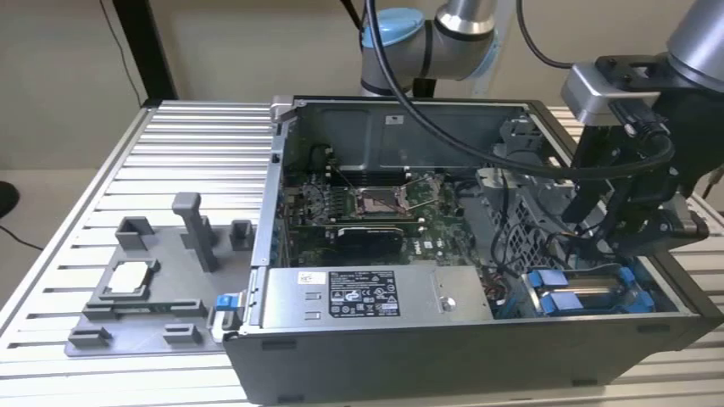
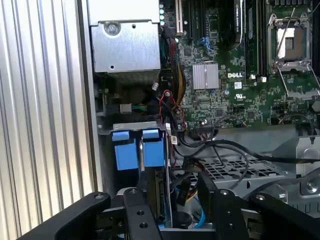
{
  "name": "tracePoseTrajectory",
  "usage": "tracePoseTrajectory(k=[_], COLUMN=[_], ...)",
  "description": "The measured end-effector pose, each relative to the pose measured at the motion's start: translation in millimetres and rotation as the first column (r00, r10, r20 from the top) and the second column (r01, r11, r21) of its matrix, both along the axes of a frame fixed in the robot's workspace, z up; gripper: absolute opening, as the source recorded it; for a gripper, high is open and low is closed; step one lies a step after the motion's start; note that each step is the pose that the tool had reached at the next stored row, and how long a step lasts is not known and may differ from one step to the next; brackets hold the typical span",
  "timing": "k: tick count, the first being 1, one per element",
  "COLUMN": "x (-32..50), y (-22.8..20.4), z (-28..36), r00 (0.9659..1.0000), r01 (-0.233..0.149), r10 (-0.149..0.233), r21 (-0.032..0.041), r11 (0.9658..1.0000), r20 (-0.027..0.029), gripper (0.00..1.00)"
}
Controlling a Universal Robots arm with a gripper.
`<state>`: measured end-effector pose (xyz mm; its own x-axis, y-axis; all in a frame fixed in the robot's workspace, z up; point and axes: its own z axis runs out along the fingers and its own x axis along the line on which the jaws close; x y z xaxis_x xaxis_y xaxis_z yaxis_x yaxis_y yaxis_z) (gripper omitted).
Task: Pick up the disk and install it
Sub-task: 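Insert the disk into the insertion slot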
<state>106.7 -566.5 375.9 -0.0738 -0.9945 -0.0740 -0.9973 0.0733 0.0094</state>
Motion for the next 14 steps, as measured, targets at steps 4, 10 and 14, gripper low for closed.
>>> tracePoseTrajectory(k=[4, 10, 14], x=[0.0, 0.2, 1.4], y=[3.7, 5.1, 5.1], z=[-5.9, -15.1, -22.2], r00=[1.0, 0.9998, 0.9987], r01=[0.004, 0.017, 0.052], r10=[-0.004, -0.017, -0.052], r21=[0.0012, 0.0085, 0.0138], r11=[1.0, 0.9998, 0.9986], r20=[0.0002, 0.0004, 0.0002], gripper=[1.0, 1.0, 1.0])
